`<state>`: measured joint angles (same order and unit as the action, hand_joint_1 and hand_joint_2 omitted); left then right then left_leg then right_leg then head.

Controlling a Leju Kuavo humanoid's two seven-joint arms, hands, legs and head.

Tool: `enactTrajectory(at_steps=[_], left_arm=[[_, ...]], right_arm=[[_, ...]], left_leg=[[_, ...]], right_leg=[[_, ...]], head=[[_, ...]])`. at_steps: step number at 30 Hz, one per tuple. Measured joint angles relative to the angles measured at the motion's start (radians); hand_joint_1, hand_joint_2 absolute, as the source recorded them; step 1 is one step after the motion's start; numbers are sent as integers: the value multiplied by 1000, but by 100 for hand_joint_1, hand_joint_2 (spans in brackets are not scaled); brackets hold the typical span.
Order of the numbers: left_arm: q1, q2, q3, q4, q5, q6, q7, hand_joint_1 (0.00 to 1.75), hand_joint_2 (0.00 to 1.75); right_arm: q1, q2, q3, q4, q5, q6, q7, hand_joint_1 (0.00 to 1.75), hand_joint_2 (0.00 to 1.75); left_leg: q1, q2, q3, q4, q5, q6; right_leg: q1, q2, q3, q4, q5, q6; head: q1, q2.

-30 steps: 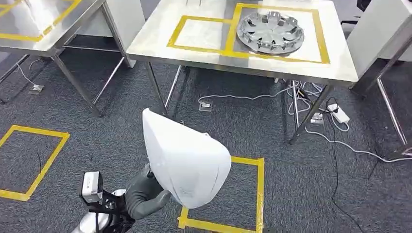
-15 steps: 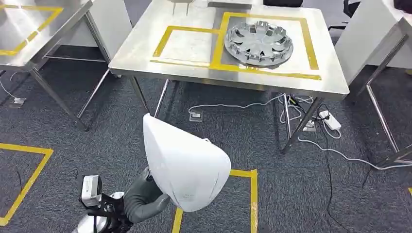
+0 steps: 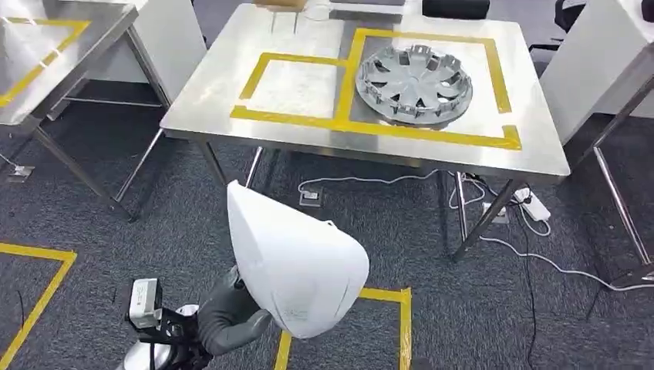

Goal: Take the parts from the cabinet and place them on the table.

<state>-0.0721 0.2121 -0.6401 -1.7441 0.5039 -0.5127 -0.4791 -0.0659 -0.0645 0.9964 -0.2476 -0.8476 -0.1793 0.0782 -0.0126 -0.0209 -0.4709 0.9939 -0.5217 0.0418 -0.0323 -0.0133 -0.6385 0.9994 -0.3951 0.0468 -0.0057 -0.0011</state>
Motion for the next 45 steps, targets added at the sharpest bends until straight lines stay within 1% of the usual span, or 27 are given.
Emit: enactTrajectory(at_steps=[2, 4, 6, 8, 9, 10, 12, 13, 16, 18, 20, 21, 23, 25, 27, 28, 29, 31, 32, 34, 36, 38, 39, 42, 43, 44, 45], left_arm=[[0, 0, 1, -3, -1, 0, 0, 175, 175], [-2, 1, 2, -5, -1, -3, 0, 175, 175], [-1, 1, 2, -5, -2, -3, 1, 175, 175], [-1, 2, 2, -5, -2, -3, 1, 175, 175], [-1, 2, 2, -5, -2, -3, 1, 175, 175], [-1, 2, 2, -5, -2, -3, 1, 175, 175], [-1, 5, 3, -5, -2, -3, 1, 175, 175], [1, 7, 4, -5, -1, -2, 1, 175, 175], [-1, 8, 4, -10, -2, 1, 2, 175, 175], [0, 7, 4, -11, -2, 1, 2, 175, 175], [0, 5, 3, -11, -3, 1, 2, 175, 175], [1, 6, 2, -11, -3, 0, 2, 175, 175], [2, 6, 2, -11, -3, 1, 2, 175, 175], [2, 6, 1, -11, -4, 1, 2, 175, 175], [2, 6, 1, -11, -3, 1, 2, 175, 175], [1, 6, 0, -10, -4, 1, 2, 175, 175], [2, 6, 1, -10, -4, 1, 2, 175, 175], [2, 6, 2, -10, -8, 2, 2, 175, 175], [2, 6, 2, -11, -9, 2, 1, 175, 175], [1, 7, 3, -14, -11, 2, -2, 175, 175], [1, 8, 4, -14, -12, 3, -3, 175, 175], [2, 8, 3, -13, -13, 3, -3, 175, 175], [2, 8, 3, -13, -13, 3, -3, 175, 175], [2, 8, 3, -14, -13, 3, -3, 175, 175], [2, 8, 3, -14, -13, 3, -3, 175, 175], [2, 8, 3, -14, -14, 3, -3, 175, 175], [2, 8, 4, -16, -16, 3, -3, 175, 175]], right_arm=[[-2, 2, 0, 0, 2, 0, -2, 0, 0], [-5, 0, 0, 0, 5, -1, -2, 0, 0], [-4, 0, 2, 0, 6, -1, -2, 0, 0], [-3, 0, 3, 0, 10, -2, -2, 0, 0], [-3, 0, 3, 0, 10, -2, -2, 0, 0], [-4, 0, 3, 0, 11, -2, -2, 0, 0], [-3, 5, 4, 0, 11, -2, -2, 0, 0], [-8, 6, 5, 0, 11, -2, -1, 0, 0], [-10, 5, 6, 0, 11, -2, -1, 0, 0], [-13, 5, 6, 0, 13, -2, -2, 0, 0], [-18, 3, 6, 0, 13, -2, -2, 0, 0], [-18, 2, 6, 0, 13, -2, -2, 0, 0], [-13, 0, 6, 0, 13, -2, -2, 0, 0], [-12, -3, 7, 1, 13, -2, -2, 0, 0], [-11, -5, 7, 1, 13, -2, -2, 0, 0], [-9, -4, 7, 1, 13, -2, -2, 0, 0], [-11, -4, 7, 2, 13, -2, -1, 0, 0], [-12, -4, 7, 2, 13, -2, -1, 0, 0], [-13, -1, 8, 1, 13, -2, -1, 0, 0], [-14, -2, 7, 3, 14, -2, -1, 0, 0], [-16, -1, 7, 3, 14, -2, -1, 0, 0], [-12, -1, 8, 3, 14, -2, -1, 0, 0], [-11, -1, 8, 4, 14, -2, -1, 0, 0], [-13, 1, 8, 4, 14, -2, -1, 0, 0], [-13, 3, 8, 4, 15, 0, -1, 0, 0], [-15, 5, 7, 4, 15, 0, -1, 0, 0], [-17, 5, 8, 4, 15, 0, 0, 0, 0]], left_leg=[[6, 5, -32, 58, 19, -6], [10, 12, -120, 207, 33, -21], [16, 16, -216, 317, -64, -34], [17, 18, -254, 306, -125, -35], [17, 19, -250, 260, -108, -31], [15, 19, -237, 193, -59, -22], [4, 23, -210, 41, 129, 15], [-5, 10, -211, 17, 169, 22], [-9, 7, -185, -9, 145, 27], [-3, 5, -137, -23, 146, 37], [-3, 4, -123, -23, 127, 43], [-4, 1, -116, -23, 118, 44], [-4, -6, -95, -23, 99, 42], [-4, -10, -63, -23, 75, 37], [-4, -10, -42, -22, 48, 29], [-9, -11, -23, -14, 35, 23], [-10, -12, -30, -17, 27, 16], [-9, -13, -25, -7, 24, 10], [-9, -12, -25, 4, 20, 8], [-5, 6, -81, 105, 18, -7], [8, 14, -185, 258, -37, -25], [16, 19, -260, 334, -84, -34], [17, 20, -265, 310, -65, -34], [13, 20, -184, 64, 111, -11], [5, 18, -172, 15, 142, -1], [4, 14, -167, 21, 107, 4], [1, 15, -163, 16, 106, 4]], right_leg=[[-7, 7, 25, -3, -10, -20], [-4, 8, 48, -4, -30, -37], [-2, 12, 72, -4, -54, -38], [-1, 16, 103, -4, -78, -38], [2, 18, 121, -5, -91, -38], [5, 19, 140, -5, -103, -37], [4, 19, 154, -10, -126, -36], [14, 25, 167, -11, -137, -27], [16, 23, 193, -14, -123, -5], [14, 21, 170, 49, -130, -4], [14, 21, 66, 200, -159, -12], [15, 21, 17, 259, -198, -19], [14, 21, -39, 286, -243, -17], [13, 20, -19, 163, -190, 9], [14, 18, 23, -1, -50, 36], [15, 14, 26, -11, -15, 26], [22, 15, 37, -12, -27, -10], [23, 16, 41, -15, -24, -28], [8, 20, 55, -16, -27, -32], [8, 19, 77, -19, -40, -49], [8, 19, 91, -19, -57, -50], [8, 20, 111, -19, -74, -48], [8, 20, 124, -19, -84, -46], [10, 21, 167, -23, -114, -40], [14, 22, 176, -21, -123, -35], [18, 27, 175, -28, -133, -28], [17, 23, 181, -38, -140, -22]], head=[[0, 0], [-2, 0], [-2, 0], [-2, 0], [-2, 0], [-2, 0], [-1, 0], [0, 0], [0, 0], [3, 0], [2, 0], [1, 0], [2, 0], [2, 0], [3, 0], [2, 0], [2, 0], [1, 0], [-1, 0], [-5, 0], [-5, 0], [-5, 0], [-5, 0], [-5, 0], [-4, 0], [-5, 0], [-4, 0]])
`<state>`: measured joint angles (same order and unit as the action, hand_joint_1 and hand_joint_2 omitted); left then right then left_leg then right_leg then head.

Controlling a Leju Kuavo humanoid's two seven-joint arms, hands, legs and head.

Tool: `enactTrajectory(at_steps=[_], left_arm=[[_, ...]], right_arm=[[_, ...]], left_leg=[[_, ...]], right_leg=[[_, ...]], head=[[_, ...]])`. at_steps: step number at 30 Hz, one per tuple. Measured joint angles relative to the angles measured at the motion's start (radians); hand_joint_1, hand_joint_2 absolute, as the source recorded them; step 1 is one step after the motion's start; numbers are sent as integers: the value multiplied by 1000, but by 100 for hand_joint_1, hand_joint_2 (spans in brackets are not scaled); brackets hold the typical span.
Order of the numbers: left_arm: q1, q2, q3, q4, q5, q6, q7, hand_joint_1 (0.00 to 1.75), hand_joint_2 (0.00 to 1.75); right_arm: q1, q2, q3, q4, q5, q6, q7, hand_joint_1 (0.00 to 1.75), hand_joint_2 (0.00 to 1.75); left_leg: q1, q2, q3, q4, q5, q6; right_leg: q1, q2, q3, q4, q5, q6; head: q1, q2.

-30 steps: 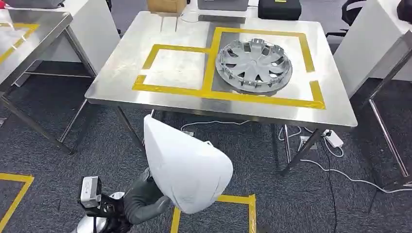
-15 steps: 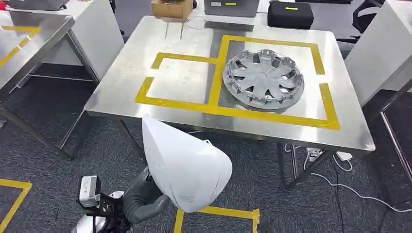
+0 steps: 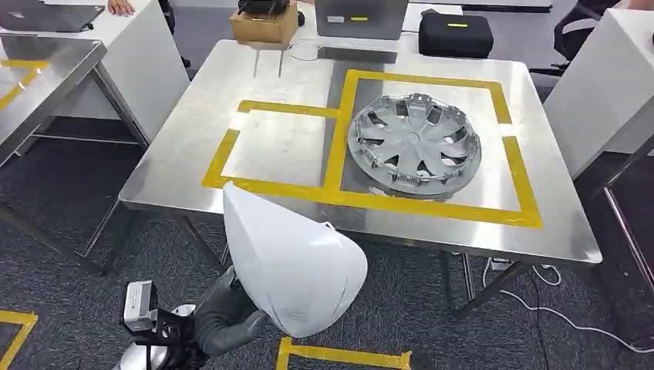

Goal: Take the parts from the cabinet and place them on the table.

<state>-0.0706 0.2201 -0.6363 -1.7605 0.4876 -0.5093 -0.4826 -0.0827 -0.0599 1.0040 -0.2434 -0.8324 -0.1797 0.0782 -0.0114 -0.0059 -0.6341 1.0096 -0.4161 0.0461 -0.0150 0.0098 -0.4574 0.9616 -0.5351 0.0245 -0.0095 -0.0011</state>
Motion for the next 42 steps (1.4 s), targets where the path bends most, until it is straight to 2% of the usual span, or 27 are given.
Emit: enactTrajectory(at_steps=[2, 4, 6, 8, 9, 11, 12, 13, 14, 16, 19, 21, 23, 24, 25, 27, 28, 29, 30, 33, 34, 35, 37, 38, 39, 40, 42], left_arm=[[0, -1, 0, -2, -1, 0, 0, 175, 175], [-1, -3, 0, -3, -3, -1, 0, 175, 175], [-1, -5, -1, -3, -4, -1, 0, 175, 175], [0, -5, -2, -3, -5, -3, 0, 175, 175], [0, -5, -2, -3, -5, -5, 0, 175, 175], [0, -5, -2, -3, -6, -8, 0, 175, 175], [0, -5, -2, -3, -6, -9, 0, 175, 175], [-1, -6, -2, -2, -6, -9, 0, 175, 175], [0, -6, -2, -1, -7, -10, 0, 175, 175], [1, -8, -1, -2, -8, -10, 1, 175, 175], [-2, -9, 0, -3, -10, -10, 1, 175, 175], [-4, -8, 0, -4, -15, -10, 2, 175, 175], [-3, -8, 0, -2, -16, -9, 3, 175, 175], [-3, -8, 0, -1, -16, -8, 3, 175, 175], [-2, -8, 0, -1, -16, -8, 3, 175, 175], [-2, -8, 0, -1, -17, -8, 3, 175, 175], [-3, -8, 0, 0, -18, -8, 3, 175, 175], [-4, -8, 0, 1, -19, -6, 5, 175, 175], [-3, -9, 0, 2, -24, -5, 6, 175, 175], [-4, -10, 0, 3, -44, 11, 15, 175, 175], [-6, -11, 0, 3, -60, 18, 20, 175, 175], [-9, -12, -1, 4, -70, 24, 24, 175, 175], [-14, -17, -2, 11, -101, 41, 32, 175, 175], [-17, -19, -2, 18, -131, 58, 35, 175, 175], [-18, -20, -4, 28, -170, 82, 40, 175, 175], [-18, -21, -5, 38, -222, 114, 48, 175, 175], [-25, -25, -6, 56, -308, 175, 69, 175, 175]], right_arm=[[0, -1, 0, 0, 1, 0, 0, 0, 0], [-3, 0, 0, 0, 1, 0, 0, 0, 0], [-7, -1, 0, 0, 2, 0, 0, 0, 0], [-2, -3, 1, 0, 2, 0, 0, 0, 0], [0, -5, 1, 0, 2, 0, 0, 0, 0], [0, -6, 1, 0, 2, 0, -1, 0, 0], [0, -6, 1, 0, 2, -1, -1, 0, 0], [1, -11, 0, 1, 2, -1, -1, 0, 0], [-1, -10, 1, 1, 2, -1, -1, 0, 0], [0, -10, 1, 2, 1, -3, -1, 0, 0], [-2, -9, 0, 2, 2, -5, -1, 0, 0], [-5, -7, 0, 2, 4, -5, -1, 0, 0], [-2, -5, 1, 2, 5, -2, 2, 0, 0], [0, -5, 1, 2, 6, -1, 3, 0, 0], [0, -5, 1, 2, 7, 0, 3, 0, 0], [0, -5, 1, 2, 7, 0, 5, 0, 0], [0, -6, 1, 2, 7, 1, 6, 0, 0], [-1, -5, 1, 2, 6, 3, 8, 0, 0], [-2, -5, 1, 2, 6, 7, 10, 0, 0], [0, -4, 1, 2, 6, 13, 11, 0, 0], [-1, -6, 1, 2, 5, 14, 11, 0, 0], [-2, -6, 1, 2, 5, 15, 11, 0, 0], [0, -6, 1, 2, 4, 15, 11, 0, 0], [3, -6, 1, 2, 4, 15, 11, 0, 0], [6, -8, 1, 2, 3, 15, 11, 0, 0], [8, -9, 0, 2, 2, 15, 9, 0, 0], [8, -10, 0, 2, 1, 15, 6, 0, 0]], left_leg=[[0, -3, 19, -17, 8, 14], [5, -2, 49, -23, 11, 26], [0, -2, 51, -23, 3, 33], [-6, -9, 56, -23, -7, 36], [-8, -13, 63, -23, -13, 36], [-12, -15, 84, -23, -28, 35], [-14, -14, 96, -23, -36, 34], [-14, -14, 93, -24, -42, 32], [-16, -16, 102, -22, -46, 26], [-15, -16, 100, -8, -45, 16], [-15, -10, 91, 23, -72, -3], [3, -6, 15, 162, -133, -23], [18, -3, -72, 291, -180, -40], [24, 0, -87, 295, -168, -43], [29, 3, -77, 250, -128, -47], [39, 6, -2, 67, -10, -52], [42, 6, 27, -10, 27, -51], [31, 7, 27, -16, -14, -52], [30, 5, 26, -10, -19, -40], [28, 2, 37, -20, 6, -14], [29, 4, 44, -27, 8, -9], [28, 5, 45, -28, 5, -4], [21, 4, 45, -28, 3, 6], [18, 3, 45, -28, 1, 10], [15, 1, 46, -27, -1, 12], [13, -2, 49, -27, -3, 13], [12, -4, 56, -26, -8, 10]], right_leg=[[0, -1, 19, 26, 23, 24], [-1, -2, -6, 80, -10, 13], [-1, -2, -102, 229, -56, 2], [-1, -2, -193, 336, -102, 6], [-1, -3, -205, 321, -89, 15], [1, -3, -166, 169, 6, 33], [5, -3, -134, 74, 64, 36], [9, -4, -117, 29, 106, 22], [13, -8, -128, 21, 76, 3], [18, -8, -124, 13, 99, -16], [-2, -7, -88, 4, 102, -26], [-4, -7, -84, 4, 96, -33], [-6, -7, -82, 5, 89, -30], [-8, -6, -78, 5, 86, -27], [-12, -6, -72, 5, 81, -22], [-18, -3, -54, 5, 70, -12], [-17, -3, -52, 4, 65, -6], [-13, -2, -50, 6, 64, -1], [-13, -2, -57, 6, 61, 7], [-12, -4, -50, 2, 53, 28], [-16, -6, -63, 26, 42, 26], [-15, -7, -90, 76, 19, 20], [-12, -6, -184, 242, -39, 6], [-11, -6, -224, 307, -52, 5], [-10, -6, -247, 334, -49, 9], [-10, -7, -245, 306, -27, 17], [-10, -7, -184, 151, 50, 32]], head=[[0, 0], [6, 0], [5, 0], [6, 0], [6, 0], [6, 0], [6, 0], [4, 0], [0, 0], [0, 0], [1, 0], [-2, 0], [-2, 0], [-2, 0], [-2, 0], [-2, 0], [-2, 0], [-1, 0], [-2, 0], [-1, 0], [1, 0], [1, 0], [2, 0], [2, 0], [2, 0], [2, 0], [2, 0]])
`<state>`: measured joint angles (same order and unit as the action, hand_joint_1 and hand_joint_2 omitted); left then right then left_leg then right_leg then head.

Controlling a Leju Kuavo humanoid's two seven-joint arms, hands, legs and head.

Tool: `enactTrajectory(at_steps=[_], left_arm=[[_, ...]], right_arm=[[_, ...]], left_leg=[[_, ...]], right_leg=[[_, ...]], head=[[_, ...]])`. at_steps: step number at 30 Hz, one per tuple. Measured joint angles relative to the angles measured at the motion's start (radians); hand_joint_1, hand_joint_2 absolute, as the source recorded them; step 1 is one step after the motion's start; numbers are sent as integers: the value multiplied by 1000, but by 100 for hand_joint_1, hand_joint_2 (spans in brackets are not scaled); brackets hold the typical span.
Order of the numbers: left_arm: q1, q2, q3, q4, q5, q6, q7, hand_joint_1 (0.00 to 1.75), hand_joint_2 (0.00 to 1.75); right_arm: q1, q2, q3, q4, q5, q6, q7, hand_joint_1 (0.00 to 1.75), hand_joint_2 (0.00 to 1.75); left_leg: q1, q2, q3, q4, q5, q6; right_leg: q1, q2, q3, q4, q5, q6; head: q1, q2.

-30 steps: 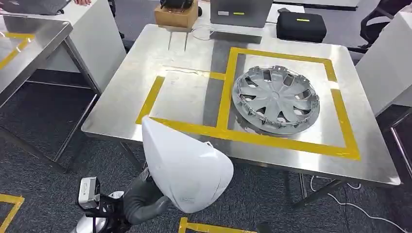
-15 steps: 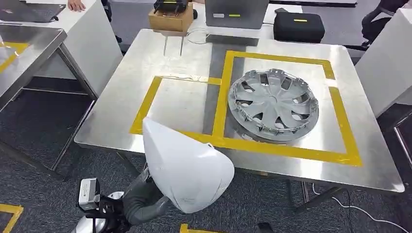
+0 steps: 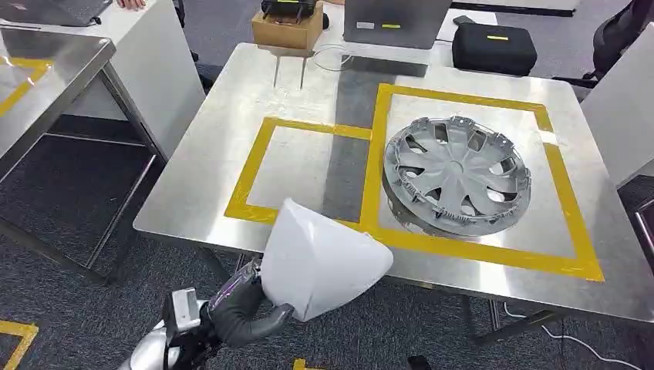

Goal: Take the parts from the cabinet and place them on the table.

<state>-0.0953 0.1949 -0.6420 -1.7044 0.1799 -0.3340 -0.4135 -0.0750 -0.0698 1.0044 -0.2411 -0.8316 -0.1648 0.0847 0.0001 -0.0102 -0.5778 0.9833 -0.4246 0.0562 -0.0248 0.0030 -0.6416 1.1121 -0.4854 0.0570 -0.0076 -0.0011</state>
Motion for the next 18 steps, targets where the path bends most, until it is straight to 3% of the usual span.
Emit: enactTrajectory(at_steps=[1, 2, 3, 5, 7, 8, 10, 11, 12, 13, 14, 16, 17, 18], left_arm=[[-7, -3, -4, 11, -58, 40, 12, 175, 175], [-17, -8, -8, 28, -138, 98, 29, 175, 175], [-27, -13, -13, 46, -215, 150, 51, 175, 175], [-48, -26, -24, 94, -377, 265, 93, 175, 175], [-75, -39, -36, 136, -486, 341, 136, 175, 175], [-93, -49, -44, 165, -561, 391, 165, 175, 175], [-128, -66, -61, 233, -671, 464, 208, 175, 175], [-140, -75, -69, 265, -710, 489, 224, 175, 175], [-151, -83, -76, 293, -737, 507, 235, 175, 175], [-162, -92, -84, 324, -768, 530, 249, 175, 175], [-179, -103, -93, 360, -800, 558, 262, 175, 175], [-219, -124, -107, 420, -843, 598, 277, 175, 175], [-239, -135, -115, 451, -871, 626, 284, 175, 175], [-255, -145, -121, 473, -890, 641, 290, 175, 175]], right_arm=[[0, -1, 0, 0, -1, 0, -1, 0, 0], [-1, -1, -1, 0, -3, -1, -2, 0, 0], [0, -1, -1, 0, -4, -2, -2, 0, 0], [3, 0, -2, 0, -6, -3, -2, 0, 0], [2, 3, -3, 0, -10, -3, -2, 0, 0], [2, 3, -5, 0, -14, -4, -2, 0, 0], [3, 4, -5, 0, -19, -4, -2, 0, 0], [4, 5, -5, 0, -20, -4, -2, 0, 0], [4, 6, -5, 0, -21, -4, -2, 0, 0], [5, 7, -5, 0, -23, -5, -2, 0, 0], [5, 9, -6, 0, -25, -7, -2, 0, 0], [5, 13, -11, 0, -29, -9, -3, 0, 0], [5, 17, -13, 0, -31, -9, -5, 0, 0], [4, 18, -14, 0, -32, -10, -5, 0, 0]], left_leg=[[0, -2, 2, 1, -3, -3], [-12, -4, -1, 11, -9, -10], [-10, -4, -1, 11, -13, -14], [-5, -4, -1, 10, -14, -21], [-1, -1, -11, 25, -26, -32], [1, 2, -25, 65, -54, -40], [8, 6, -107, 239, -134, -52], [10, 6, -146, 312, -157, -55], [11, 7, -168, 347, -158, -56], [11, 8, -164, 330, -136, -55], [11, 9, -138, 266, -92, -51], [9, 8, -45, 70, 8, -35], [5, 7, -21, 33, -6, -26], [1, 7, -19, 18, -6, -21]], right_leg=[[0, -1, 36, -83, 31, 1], [6, -2, 53, -131, 47, -5], [5, -1, 55, -126, 52, -18], [12, -1, 54, -125, 53, -29], [-2, -1, 61, -131, 57, -38], [-2, -1, 64, -131, 53, -44], [0, -1, 68, -130, 50, -48], [1, -1, 68, -130, 50, -49], [2, -1, 69, -130, 49, -49], [2, 1, 71, -130, 48, -50], [2, 3, 74, -130, 47, -51], [4, 6, 82, -130, 43, -48], [7, 6, 82, -131, 41, -44], [14, 6, 78, -130, 41, -44]], head=[[0, 0], [1, 0], [-2, 0], [-1, 0], [-1, 0], [-6, 0], [-5, 0], [-5, 0], [-5, 0], [-5, 0], [-6, 0], [-5, 0], [-3, 0], [-4, 0]])
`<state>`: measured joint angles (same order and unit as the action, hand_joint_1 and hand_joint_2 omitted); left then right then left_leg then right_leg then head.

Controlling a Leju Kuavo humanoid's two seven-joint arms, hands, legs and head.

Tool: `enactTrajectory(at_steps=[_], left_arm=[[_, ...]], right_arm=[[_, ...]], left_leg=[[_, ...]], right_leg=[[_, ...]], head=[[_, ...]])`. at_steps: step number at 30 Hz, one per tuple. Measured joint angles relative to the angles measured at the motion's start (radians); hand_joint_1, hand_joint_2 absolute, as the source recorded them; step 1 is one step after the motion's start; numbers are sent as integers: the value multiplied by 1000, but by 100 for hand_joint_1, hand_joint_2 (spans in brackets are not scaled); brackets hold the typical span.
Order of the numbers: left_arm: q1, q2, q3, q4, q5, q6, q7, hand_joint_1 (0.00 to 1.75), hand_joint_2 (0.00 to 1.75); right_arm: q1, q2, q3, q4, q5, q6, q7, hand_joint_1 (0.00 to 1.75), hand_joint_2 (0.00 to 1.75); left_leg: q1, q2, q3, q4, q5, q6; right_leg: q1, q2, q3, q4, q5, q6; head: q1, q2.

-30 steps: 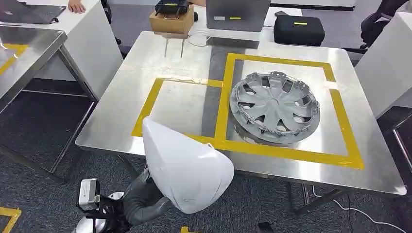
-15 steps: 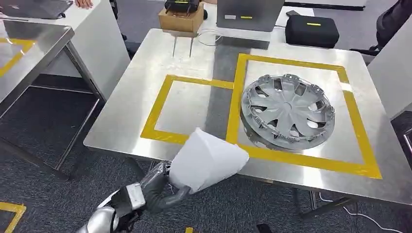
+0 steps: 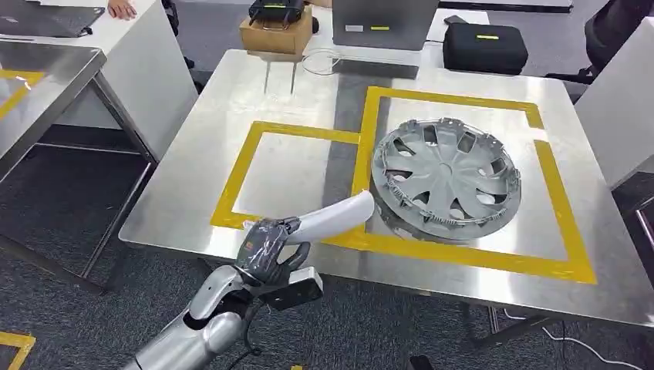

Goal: Take the parts from the cabinet and place them on the table.

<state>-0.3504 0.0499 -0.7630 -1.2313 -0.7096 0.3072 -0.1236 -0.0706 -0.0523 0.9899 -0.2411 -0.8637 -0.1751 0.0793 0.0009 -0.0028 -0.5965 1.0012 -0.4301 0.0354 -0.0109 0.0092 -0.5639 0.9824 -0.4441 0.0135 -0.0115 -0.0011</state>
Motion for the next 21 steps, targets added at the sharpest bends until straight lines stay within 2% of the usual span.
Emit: enactTrajectory(at_steps=[2, 3, 4, 5, 6, 7, 8, 9, 10, 11, 12, 13, 14, 15, 16, 18, 19, 20, 21], left_arm=[[-27, -19, -13, 58, -26, 35, 6, 175, 175], [-42, -32, -20, 91, -34, 46, 8, 175, 175], [-52, -45, -25, 112, -38, 54, 9, 175, 175], [-68, -56, -30, 145, -44, 67, 10, 175, 175], [-84, -68, -38, 173, -46, 72, 10, 175, 175], [-95, -79, -46, 202, -49, 75, 9, 175, 175], [-104, -88, -53, 233, -53, 77, 9, 175, 175], [-109, -96, -59, 262, -56, 80, 9, 175, 175], [-114, -106, -64, 290, -58, 85, 9, 175, 175], [-122, -117, -71, 322, -61, 91, 8, 175, 175], [-134, -128, -76, 348, -62, 95, 7, 175, 175], [-148, -142, -82, 379, -63, 96, 4, 175, 175], [-165, -153, -87, 408, -60, 96, 0, 175, 175], [-182, -162, -93, 435, -53, 96, -4, 175, 175], [-194, -170, -100, 459, -54, 98, -9, 175, 175], [-215, -180, -115, 501, -63, 106, -16, 175, 175], [-225, -183, -122, 517, -66, 106, -18, 175, 175], [-233, -187, -126, 532, -67, 103, -18, 175, 175], [-244, -192, -131, 548, -63, 87, -17, 175, 175]], right_arm=[[6, 3, -1, 0, -1, 0, -1, 0, 0], [8, 5, -1, 0, -1, 0, -2, 0, 0], [8, 4, -2, 0, -1, 0, -2, 0, 0], [8, 4, -2, 0, 1, 0, -2, 0, 0], [7, 4, -2, 0, 2, 0, -2, 0, 0], [7, 4, -2, 0, 3, 0, -1, 0, 0], [8, 3, -2, 0, 2, 0, 0, 0, 0], [11, 3, -2, 0, 3, 0, 1, 0, 0], [13, 2, -2, 0, 3, -2, 3, 0, 0], [13, 2, -2, 0, 2, -8, 4, 0, 0], [12, 2, -2, 0, 2, -12, 4, 0, 0], [11, 2, -2, 0, 2, -14, 6, 0, 0], [11, 4, -2, 0, 2, -14, 8, 0, 0], [10, 7, -2, 0, 3, -14, 11, 0, 0], [10, 9, -2, 0, 4, -14, 13, 0, 0], [13, 9, -2, 0, 8, -14, 16, 0, 0], [12, 9, -2, 0, 8, -13, 16, 0, 0], [11, 9, -2, 0, 9, -13, 16, 0, 0], [11, 8, -2, 0, 8, -13, 19, 0, 0]], left_leg=[[-4, -1, 1, 3, -2, 5], [-5, -3, 3, -5, 2, 11], [11, -2, 18, -30, 13, 19], [5, 0, 25, -38, 16, 25], [5, 0, 25, -38, 17, 29], [4, 0, 25, -38, 16, 30], [2, 0, 24, -38, 16, 31], [2, 0, 24, -37, 15, 30], [2, 0, 25, -37, 14, 29], [2, -2, 25, -35, 13, 27], [3, -4, 25, -31, 11, 24], [5, -6, 25, -24, 5, 18], [2, -7, 20, -13, -2, 9], [-6, -8, 15, -4, -9, 3], [-7, -8, 14, -4, -9, 2], [-1, -7, 16, -5, -9, 0], [3, -6, 14, 0, -14, -6], [5, -2, 0, 28, -36, -13], [6, -2, -25, 86, -69, -18]], right_leg=[[-5, -1, -2, -2, 1, 13], [-4, -1, 1, -7, 2, 18], [-3, -2, -8, -2, -5, 22], [-1, -3, -18, 30, -21, 20], [-4, -3, -52, 96, -50, 14], [-5, -3, -97, 184, -82, 10], [-7, -3, -143, 269, -109, 11], [-8, -3, -174, 322, -118, 17], [-11, -3, -179, 318, -107, 26], [-15, -3, -159, 266, -77, 40], [-19, -4, -120, 180, -39, 53], [-24, -8, -68, 74, 2, 64], [-28, -15, -40, 6, 16, 63], [-21, -8, -33, 9, 19, 50], [-22, -8, -36, 13, 19, 40], [-16, -6, -37, 15, 18, 29], [-26, -6, -34, 12, 20, 20], [-25, -5, -31, 12, 18, 17], [-25, -5, -29, 12, 18, 10]], head=[[1, 0], [0, 0], [0, 0], [3, 0], [5, 0], [6, 0], [6, 0], [7, 0], [6, 0], [7, 0], [7, 0], [7, 0], [9, 0], [9, 0], [5, 0], [5, 0], [6, 0], [5, 0], [2, 0]])
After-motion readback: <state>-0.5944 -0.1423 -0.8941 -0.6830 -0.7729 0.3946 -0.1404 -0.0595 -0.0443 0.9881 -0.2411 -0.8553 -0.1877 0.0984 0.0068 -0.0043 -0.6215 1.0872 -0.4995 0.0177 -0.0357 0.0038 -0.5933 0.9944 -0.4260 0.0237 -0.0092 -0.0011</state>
